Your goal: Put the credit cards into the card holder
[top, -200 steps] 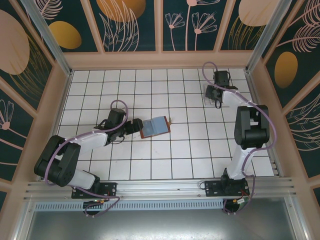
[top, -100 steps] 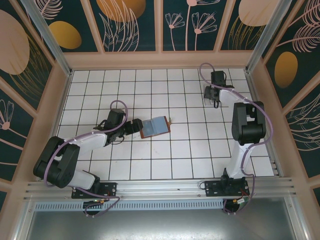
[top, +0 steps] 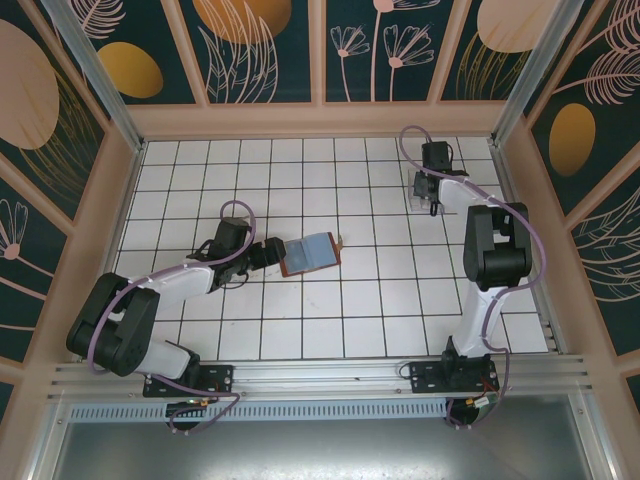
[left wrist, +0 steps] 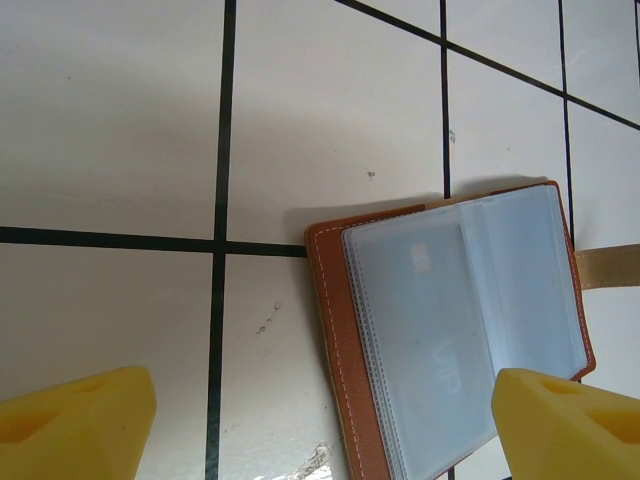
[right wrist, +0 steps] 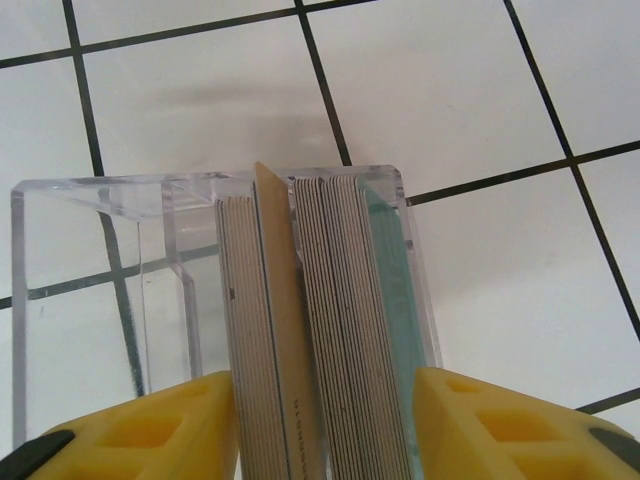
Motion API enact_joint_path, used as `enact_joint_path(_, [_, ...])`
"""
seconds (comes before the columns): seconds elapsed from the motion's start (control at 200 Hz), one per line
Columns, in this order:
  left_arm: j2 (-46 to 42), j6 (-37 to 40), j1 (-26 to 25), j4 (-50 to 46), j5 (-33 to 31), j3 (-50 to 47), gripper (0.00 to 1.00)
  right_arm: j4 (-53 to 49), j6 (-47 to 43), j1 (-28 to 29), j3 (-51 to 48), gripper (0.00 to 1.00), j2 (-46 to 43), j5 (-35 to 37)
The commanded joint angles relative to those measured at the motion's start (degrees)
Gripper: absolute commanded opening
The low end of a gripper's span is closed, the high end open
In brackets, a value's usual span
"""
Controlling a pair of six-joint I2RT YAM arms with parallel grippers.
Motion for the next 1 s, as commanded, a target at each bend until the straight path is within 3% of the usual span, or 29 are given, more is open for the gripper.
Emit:
enact_joint_path(0.0, [-1.10,0.14,-0.14,0.53,-0.22,-0.46,0.88,-0.26,-0.75,-0.29,-0.02,0.46,-2.78,2.26])
enact_joint_path(0.435, [-1.33,-0.22,-0.19,0.64,0.09,-0.14,0.87,-0.27,-0.96,-0.92,-0.23,0.29,-3.66,2.36])
enact_joint_path(0.991, [-0.22,0.07,-0.16,-0.11,0.44,0.34,0.87,0.24,-0.67,-1.21,-0.93,0.28,-4.98,3.20])
